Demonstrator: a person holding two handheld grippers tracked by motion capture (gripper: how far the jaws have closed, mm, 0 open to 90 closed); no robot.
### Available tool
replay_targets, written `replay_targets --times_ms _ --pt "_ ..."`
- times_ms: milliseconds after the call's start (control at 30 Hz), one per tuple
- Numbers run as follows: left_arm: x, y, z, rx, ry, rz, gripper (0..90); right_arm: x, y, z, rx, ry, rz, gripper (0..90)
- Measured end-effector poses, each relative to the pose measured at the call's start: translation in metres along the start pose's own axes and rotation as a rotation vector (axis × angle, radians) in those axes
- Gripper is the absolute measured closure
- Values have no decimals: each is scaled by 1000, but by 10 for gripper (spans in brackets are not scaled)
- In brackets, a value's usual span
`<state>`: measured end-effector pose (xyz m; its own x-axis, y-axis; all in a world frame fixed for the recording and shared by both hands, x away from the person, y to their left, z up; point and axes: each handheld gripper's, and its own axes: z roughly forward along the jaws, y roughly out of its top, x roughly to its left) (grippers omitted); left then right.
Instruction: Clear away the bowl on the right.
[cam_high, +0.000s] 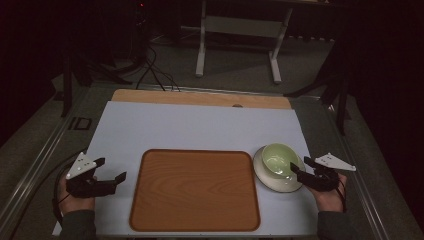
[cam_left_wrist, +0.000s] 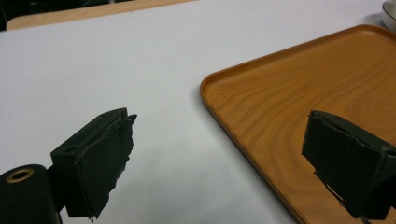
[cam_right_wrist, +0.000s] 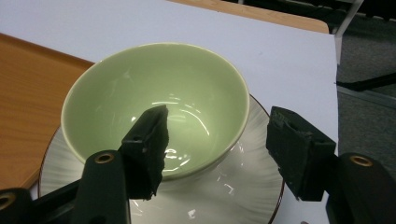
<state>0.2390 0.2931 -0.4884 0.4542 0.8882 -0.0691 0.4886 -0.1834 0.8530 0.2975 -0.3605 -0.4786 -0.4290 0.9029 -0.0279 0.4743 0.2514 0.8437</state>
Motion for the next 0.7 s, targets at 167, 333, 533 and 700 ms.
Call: replay_targets --times_ms 167,333,533,700 --pt "3 -1 -1 0 26 -12 106 -1 0 1 12 2 7 362" --pt "4 -2 -1 11 19 -14 107 -1 -1 1 23 -3 2 357" --pt "3 -2 0 16 22 -1 106 -8 1 3 33 -7 1 353" --pt "4 -3 -1 7 20 -17 108 -14 4 9 46 -1 6 351"
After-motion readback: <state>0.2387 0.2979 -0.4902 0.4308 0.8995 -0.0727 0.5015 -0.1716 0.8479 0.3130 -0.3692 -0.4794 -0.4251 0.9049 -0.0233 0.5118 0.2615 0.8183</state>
